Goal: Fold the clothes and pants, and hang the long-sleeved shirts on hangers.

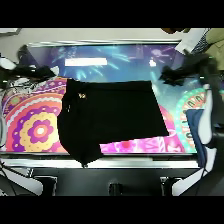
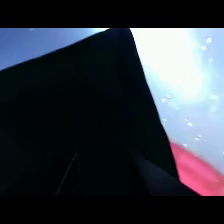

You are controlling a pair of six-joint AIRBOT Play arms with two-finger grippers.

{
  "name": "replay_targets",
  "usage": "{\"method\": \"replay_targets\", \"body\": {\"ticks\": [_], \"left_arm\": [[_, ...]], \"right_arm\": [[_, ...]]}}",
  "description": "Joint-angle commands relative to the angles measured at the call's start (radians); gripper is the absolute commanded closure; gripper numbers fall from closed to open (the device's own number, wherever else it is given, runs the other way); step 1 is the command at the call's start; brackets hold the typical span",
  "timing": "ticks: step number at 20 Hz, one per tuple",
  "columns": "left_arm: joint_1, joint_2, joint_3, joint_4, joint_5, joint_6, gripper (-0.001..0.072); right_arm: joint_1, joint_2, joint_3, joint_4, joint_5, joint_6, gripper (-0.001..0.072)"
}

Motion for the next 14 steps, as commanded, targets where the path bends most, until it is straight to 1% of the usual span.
{"method": "replay_targets", "body": {"ticks": [1, 2, 3, 5, 7, 8, 10, 14], "left_arm": [[0.116, 0.093, 0.002, -0.005, -0.228, -0.024, 0.0228], [0.145, 0.118, -0.012, -0.017, -0.237, -0.055, 0.0229], [0.168, 0.146, -0.034, -0.020, -0.239, -0.061, 0.0229], [0.203, 0.202, -0.098, -0.020, -0.249, -0.072, 0.0229], [0.224, 0.257, -0.190, -0.019, -0.241, -0.072, 0.0229], [0.228, 0.273, -0.227, -0.019, -0.227, -0.072, 0.0229], [0.228, 0.275, -0.265, -0.019, -0.224, -0.072, 0.0228], [0.220, 0.271, -0.276, -0.016, -0.223, -0.071, 0.0229]], "right_arm": [[-0.158, 0.139, -0.049, 0.083, -0.198, -0.233, 0.0372], [-0.203, 0.180, -0.098, 0.095, -0.221, -0.259, 0.0371], [-0.247, 0.221, -0.165, 0.112, -0.219, -0.262, 0.0368], [-0.325, 0.296, -0.338, 0.116, -0.227, -0.266, 0.0327], [-0.383, 0.354, -0.526, 0.117, -0.218, -0.275, 0.0312], [-0.402, 0.370, -0.612, 0.117, -0.209, -0.283, 0.0296], [-0.413, 0.375, -0.735, 0.118, -0.188, -0.300, 0.0296], [-0.412, 0.375, -0.888, 0.118, -0.122, -0.357, 0.0296]]}}
